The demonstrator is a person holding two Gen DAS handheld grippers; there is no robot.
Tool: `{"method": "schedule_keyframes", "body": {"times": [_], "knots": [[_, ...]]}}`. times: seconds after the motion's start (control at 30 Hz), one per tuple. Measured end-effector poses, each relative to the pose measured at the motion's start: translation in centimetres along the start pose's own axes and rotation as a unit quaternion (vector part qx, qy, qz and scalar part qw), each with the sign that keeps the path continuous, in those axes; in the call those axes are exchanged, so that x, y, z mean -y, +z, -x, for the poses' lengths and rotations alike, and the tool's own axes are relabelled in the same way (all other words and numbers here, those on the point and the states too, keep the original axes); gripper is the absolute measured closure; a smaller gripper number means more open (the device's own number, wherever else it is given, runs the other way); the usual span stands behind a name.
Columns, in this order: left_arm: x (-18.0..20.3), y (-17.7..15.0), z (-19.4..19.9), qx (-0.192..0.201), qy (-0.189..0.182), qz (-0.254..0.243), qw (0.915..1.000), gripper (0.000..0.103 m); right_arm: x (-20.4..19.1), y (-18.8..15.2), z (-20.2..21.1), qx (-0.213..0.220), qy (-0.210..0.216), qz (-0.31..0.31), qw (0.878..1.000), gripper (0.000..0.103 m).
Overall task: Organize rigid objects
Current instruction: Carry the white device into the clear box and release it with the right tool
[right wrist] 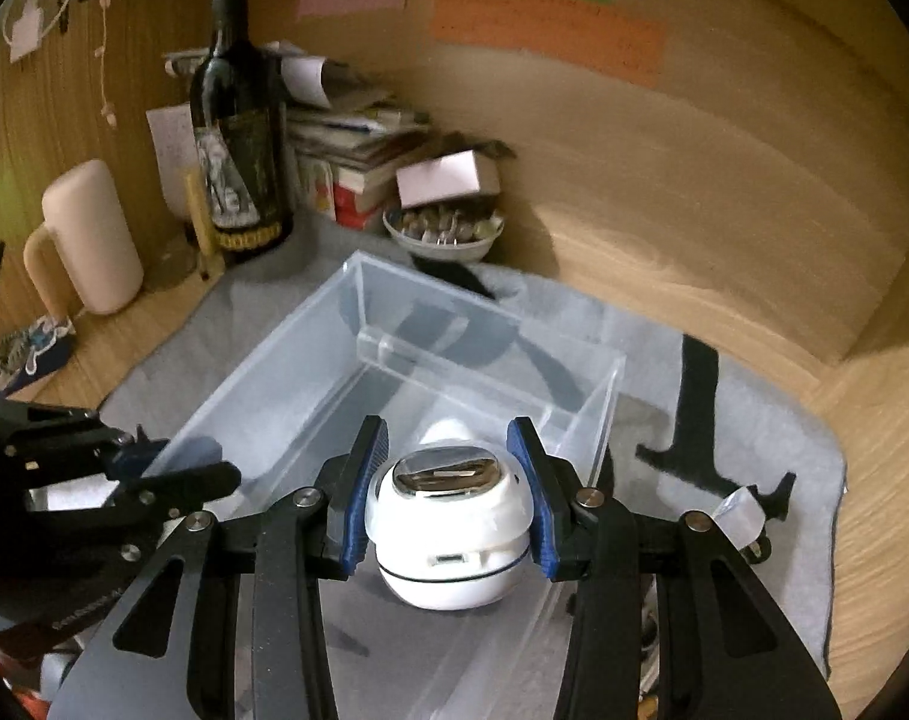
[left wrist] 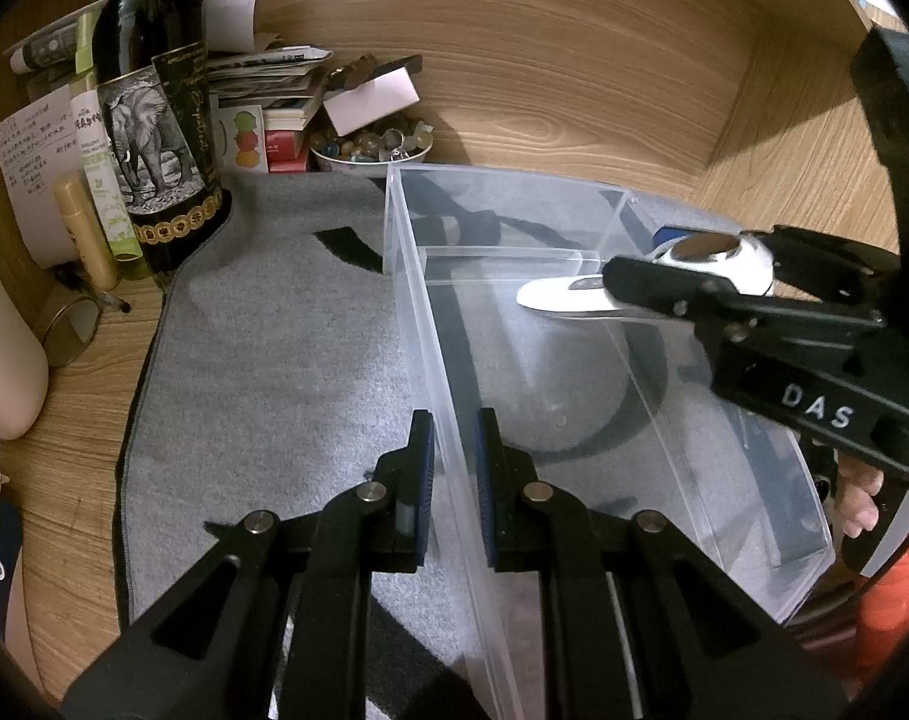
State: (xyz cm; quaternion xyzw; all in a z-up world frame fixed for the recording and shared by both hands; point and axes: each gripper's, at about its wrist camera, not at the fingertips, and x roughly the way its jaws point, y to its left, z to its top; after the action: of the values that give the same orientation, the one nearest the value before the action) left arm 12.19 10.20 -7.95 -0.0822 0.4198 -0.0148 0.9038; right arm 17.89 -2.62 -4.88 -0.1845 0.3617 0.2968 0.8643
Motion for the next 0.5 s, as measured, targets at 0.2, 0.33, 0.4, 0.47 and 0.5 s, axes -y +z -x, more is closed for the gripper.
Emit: {"method": "schedule_keyframes", "body": {"times": [0.2, 0.33, 0.4, 0.47, 0.5], "knots": [[0.0, 0.0, 0.0, 0.000, 0.000, 0.000, 1.0000, 0.089, -0.4, -0.2, -1.5, -0.044, 0.011, 0.015, 0.999, 0.065], [0.1, 0.1, 0.0, 0.000, 0.001, -0.003, 1.0000, 0.090, -0.8, -0.6, -2.4, -0.073, 0.024, 0.019, 0.997, 0.065], [0.1, 0.1, 0.0, -0.001, 0.001, -0.003, 1.0000, 0.089, -0.7, -0.8, -2.7, -0.084, 0.029, 0.016, 0.996, 0.065], [0.1, 0.2, -0.1, -0.001, 0.002, -0.004, 1.0000, 0.089, -0.6, -0.9, -2.8, -0.091, 0.032, 0.012, 0.995, 0.064], [0.1, 0.2, -0.1, -0.001, 0.002, -0.004, 1.0000, 0.089, -0.5, -0.9, -2.8, -0.090, 0.032, 0.011, 0.995, 0.064]]}}
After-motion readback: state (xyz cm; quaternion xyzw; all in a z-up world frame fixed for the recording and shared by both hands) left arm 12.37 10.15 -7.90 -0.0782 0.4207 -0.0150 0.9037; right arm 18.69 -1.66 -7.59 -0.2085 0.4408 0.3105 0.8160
